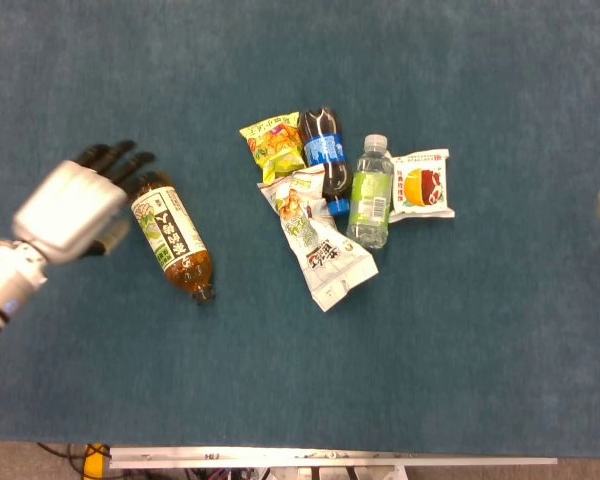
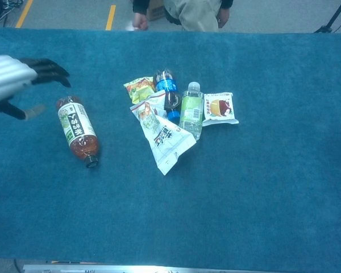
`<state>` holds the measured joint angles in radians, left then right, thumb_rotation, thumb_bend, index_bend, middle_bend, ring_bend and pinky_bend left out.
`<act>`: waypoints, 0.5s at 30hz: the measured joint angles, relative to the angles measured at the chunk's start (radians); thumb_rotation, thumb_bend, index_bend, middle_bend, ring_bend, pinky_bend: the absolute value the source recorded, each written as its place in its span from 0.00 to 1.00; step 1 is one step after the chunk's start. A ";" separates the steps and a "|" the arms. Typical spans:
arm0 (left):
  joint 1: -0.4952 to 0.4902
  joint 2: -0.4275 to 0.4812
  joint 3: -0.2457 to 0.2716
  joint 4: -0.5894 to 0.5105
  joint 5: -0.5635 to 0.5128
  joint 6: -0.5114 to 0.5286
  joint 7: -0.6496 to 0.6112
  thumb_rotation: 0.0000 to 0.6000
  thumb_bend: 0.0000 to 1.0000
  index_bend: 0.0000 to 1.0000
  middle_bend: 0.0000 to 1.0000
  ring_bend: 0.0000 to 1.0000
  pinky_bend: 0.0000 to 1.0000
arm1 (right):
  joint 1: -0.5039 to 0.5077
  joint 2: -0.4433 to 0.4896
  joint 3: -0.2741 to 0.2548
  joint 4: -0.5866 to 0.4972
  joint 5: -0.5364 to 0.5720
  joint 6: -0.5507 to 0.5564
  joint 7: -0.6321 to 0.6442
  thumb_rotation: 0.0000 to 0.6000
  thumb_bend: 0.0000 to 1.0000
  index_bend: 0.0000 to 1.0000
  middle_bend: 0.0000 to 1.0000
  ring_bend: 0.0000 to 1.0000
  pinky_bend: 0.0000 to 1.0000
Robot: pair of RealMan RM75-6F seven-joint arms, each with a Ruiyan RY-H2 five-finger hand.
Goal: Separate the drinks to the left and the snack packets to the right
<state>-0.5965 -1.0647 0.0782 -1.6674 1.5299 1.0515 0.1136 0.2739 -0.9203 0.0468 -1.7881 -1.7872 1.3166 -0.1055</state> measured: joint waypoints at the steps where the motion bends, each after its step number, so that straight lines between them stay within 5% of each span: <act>1: 0.012 0.010 -0.003 -0.007 -0.006 0.016 -0.002 1.00 0.46 0.18 0.11 0.06 0.16 | 0.020 -0.003 0.001 -0.015 -0.009 -0.029 -0.019 1.00 0.06 0.47 0.48 0.40 0.47; 9: 0.109 0.088 -0.006 -0.056 -0.026 0.123 -0.007 1.00 0.46 0.18 0.11 0.06 0.16 | 0.158 -0.057 0.022 -0.113 -0.031 -0.228 -0.162 1.00 0.01 0.32 0.40 0.30 0.41; 15: 0.170 0.129 -0.002 -0.095 -0.028 0.189 0.022 1.00 0.46 0.17 0.10 0.06 0.15 | 0.264 -0.143 0.055 -0.156 -0.001 -0.367 -0.288 1.00 0.00 0.32 0.37 0.26 0.39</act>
<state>-0.4266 -0.9361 0.0759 -1.7625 1.5022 1.2401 0.1357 0.5383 -1.0631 0.1021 -1.9437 -1.7884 0.9497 -0.3933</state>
